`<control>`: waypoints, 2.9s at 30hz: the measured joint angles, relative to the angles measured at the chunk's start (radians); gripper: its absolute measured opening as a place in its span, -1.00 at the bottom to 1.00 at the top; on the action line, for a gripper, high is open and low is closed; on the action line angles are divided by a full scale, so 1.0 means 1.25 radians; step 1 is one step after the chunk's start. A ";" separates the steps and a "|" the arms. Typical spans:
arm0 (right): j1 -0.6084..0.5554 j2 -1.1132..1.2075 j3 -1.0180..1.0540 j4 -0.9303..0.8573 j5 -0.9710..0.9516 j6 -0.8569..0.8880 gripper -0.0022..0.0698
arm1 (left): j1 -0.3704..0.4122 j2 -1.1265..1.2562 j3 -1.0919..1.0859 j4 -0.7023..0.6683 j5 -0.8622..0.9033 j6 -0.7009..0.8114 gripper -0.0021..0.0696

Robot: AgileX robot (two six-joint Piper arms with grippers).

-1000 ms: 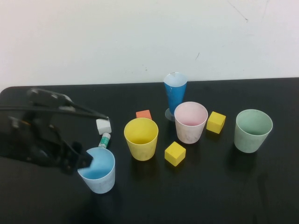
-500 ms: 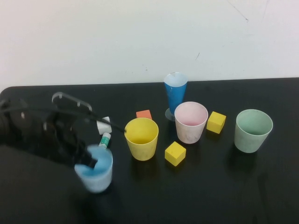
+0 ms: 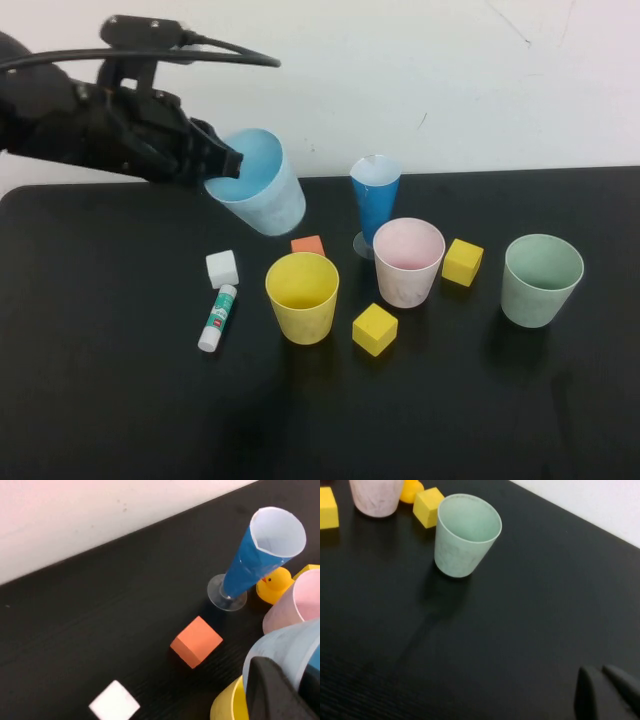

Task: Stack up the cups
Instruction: Place the blue cup on the yellow cup, then pick up the green cup, then place the green cup on the pink cup

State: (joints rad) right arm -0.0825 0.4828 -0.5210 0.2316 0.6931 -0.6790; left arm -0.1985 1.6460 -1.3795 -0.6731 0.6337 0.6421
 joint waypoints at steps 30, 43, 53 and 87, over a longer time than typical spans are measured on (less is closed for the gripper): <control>0.000 0.153 -0.177 0.104 0.192 -0.136 -0.95 | -0.082 0.040 -0.136 0.232 0.029 -0.098 -0.82; 0.040 0.543 -0.353 0.184 0.125 -0.191 -0.45 | -0.080 -0.406 0.057 0.302 -0.076 -0.148 -0.94; 0.044 0.856 -0.469 0.209 0.025 -0.211 0.37 | -0.080 -0.744 0.473 0.326 -0.230 -0.135 -0.94; 0.273 1.179 -0.991 0.268 0.136 -0.287 -0.86 | -0.080 -0.907 0.888 0.362 -0.681 -0.125 -0.95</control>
State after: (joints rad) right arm 0.2585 1.9569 -1.7602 0.5665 0.8627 -1.0382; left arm -0.2990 0.5128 -0.2700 -0.2212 -0.2177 0.4859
